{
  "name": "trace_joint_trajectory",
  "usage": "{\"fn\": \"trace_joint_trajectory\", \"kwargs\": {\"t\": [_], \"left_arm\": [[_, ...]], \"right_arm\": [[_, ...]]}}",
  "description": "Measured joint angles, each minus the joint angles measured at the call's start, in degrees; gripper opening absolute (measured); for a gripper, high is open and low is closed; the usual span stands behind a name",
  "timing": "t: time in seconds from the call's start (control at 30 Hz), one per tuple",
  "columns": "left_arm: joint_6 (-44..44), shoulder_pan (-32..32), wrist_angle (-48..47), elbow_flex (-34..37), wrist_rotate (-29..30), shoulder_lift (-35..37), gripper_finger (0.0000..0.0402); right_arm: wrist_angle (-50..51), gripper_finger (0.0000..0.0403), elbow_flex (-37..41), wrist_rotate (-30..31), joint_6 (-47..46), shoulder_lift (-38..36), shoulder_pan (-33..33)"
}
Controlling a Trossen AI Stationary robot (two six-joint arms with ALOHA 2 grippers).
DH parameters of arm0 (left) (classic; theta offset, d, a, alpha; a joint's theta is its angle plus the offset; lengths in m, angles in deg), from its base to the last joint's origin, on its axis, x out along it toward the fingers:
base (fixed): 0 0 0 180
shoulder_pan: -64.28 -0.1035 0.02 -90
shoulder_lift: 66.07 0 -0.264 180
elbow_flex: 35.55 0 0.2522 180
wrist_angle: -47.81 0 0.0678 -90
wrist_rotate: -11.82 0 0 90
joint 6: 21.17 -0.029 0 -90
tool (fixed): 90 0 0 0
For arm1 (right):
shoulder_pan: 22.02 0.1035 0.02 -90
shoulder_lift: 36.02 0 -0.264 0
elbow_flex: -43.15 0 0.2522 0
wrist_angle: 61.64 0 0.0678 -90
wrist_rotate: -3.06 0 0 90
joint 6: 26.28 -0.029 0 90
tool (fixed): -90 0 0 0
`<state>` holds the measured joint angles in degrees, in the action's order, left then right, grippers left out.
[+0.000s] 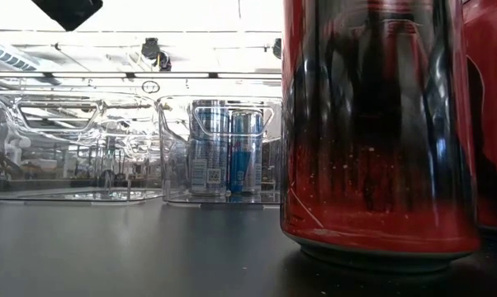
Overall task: Sort soda cans
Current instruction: Put the red soda can into the left transparent bin
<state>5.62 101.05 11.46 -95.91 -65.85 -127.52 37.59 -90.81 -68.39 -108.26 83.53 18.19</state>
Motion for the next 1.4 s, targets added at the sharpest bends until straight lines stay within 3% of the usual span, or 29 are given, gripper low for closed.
{"fn": "trace_joint_trajectory", "kwargs": {"t": [0.47,0.77,1.1,1.4], "left_arm": [[-5.10,0.00,-0.86,2.94,-0.48,9.69,0.0318],[-4.79,0.00,-3.85,2.94,-1.57,10.98,0.0318],[-4.68,0.00,-3.41,2.94,-1.60,11.04,0.0318],[-4.59,0.01,-3.13,2.94,-1.60,11.02,0.0318]], "right_arm": [[-1.77,0.0329,0.00,-14.13,17.10,0.00,-7.97],[-1.30,0.0329,0.10,-15.37,19.53,0.82,-8.66],[-7.80,0.0329,8.01,-17.50,21.20,0.94,-8.47],[-7.14,0.0329,8.11,-16.99,21.21,0.94,-8.31]]}}
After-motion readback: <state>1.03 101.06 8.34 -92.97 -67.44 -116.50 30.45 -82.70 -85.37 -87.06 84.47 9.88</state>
